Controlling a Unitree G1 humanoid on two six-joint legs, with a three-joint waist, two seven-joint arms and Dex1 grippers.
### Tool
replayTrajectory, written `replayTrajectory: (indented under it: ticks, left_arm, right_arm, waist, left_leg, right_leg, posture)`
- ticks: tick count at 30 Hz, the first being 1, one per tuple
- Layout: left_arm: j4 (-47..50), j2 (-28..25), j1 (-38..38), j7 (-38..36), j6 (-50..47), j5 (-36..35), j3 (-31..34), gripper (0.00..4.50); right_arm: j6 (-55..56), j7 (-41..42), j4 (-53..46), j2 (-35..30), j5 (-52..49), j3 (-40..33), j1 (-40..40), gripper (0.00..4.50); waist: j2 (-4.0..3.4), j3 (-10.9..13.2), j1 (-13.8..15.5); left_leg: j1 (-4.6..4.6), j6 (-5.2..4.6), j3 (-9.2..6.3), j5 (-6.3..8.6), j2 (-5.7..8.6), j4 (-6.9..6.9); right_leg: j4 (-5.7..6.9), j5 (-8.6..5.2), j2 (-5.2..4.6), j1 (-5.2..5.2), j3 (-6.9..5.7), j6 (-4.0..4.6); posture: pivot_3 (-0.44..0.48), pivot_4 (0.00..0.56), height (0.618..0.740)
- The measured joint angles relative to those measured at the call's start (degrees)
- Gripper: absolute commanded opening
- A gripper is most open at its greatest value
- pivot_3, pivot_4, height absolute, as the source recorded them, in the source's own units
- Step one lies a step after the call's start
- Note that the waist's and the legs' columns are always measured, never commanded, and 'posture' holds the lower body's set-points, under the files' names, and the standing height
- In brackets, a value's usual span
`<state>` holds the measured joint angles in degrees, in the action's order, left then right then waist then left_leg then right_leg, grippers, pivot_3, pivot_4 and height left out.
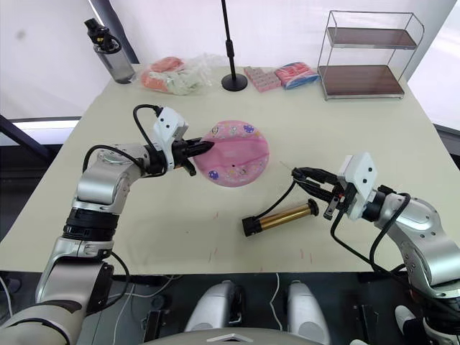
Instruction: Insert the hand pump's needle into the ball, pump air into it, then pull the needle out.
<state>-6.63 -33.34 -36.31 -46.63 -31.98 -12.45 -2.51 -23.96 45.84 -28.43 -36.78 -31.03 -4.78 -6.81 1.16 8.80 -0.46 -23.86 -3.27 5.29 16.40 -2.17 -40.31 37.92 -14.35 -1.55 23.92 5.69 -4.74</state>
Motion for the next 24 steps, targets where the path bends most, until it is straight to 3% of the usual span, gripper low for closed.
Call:
replayTrajectory:
  ticks: [12, 24]
  left_arm:
    - [4.51, 4.36, 3.6, 4.6, 1.06, 1.19, -0.16, 0.02]
    - [5.36, 6.34, 5.74, 6.13, 5.11, 3.67, -0.47, 0.02]
  right_arm:
    - [-19.95, -4.95, -1.51, -2.52, -2.97, 6.35, -13.28, 0.3]
    - [-37.33, -3.65, 10.77, -2.74, 0.18, 19.45, -36.76, 0.3]
  waist:
    - [0.0, -0.02, 1.32]
    - [-0.04, -0.05, 1.37]
  left_leg:
    - [0.0, -0.01, -0.21, 0.0, 0.05, 0.0]
    - [0.0, -0.02, -0.31, 0.01, 0.04, 0.0]
  right_leg:
    - [-0.04, 0.0, -0.15, -0.12, -0.26, 0.0]
    - [-0.04, 0.0, -0.26, -0.14, -0.47, 0.03]
  posture:
    - [0.0, 0.15, 0.736]
    - [0.0, 0.15, 0.736]
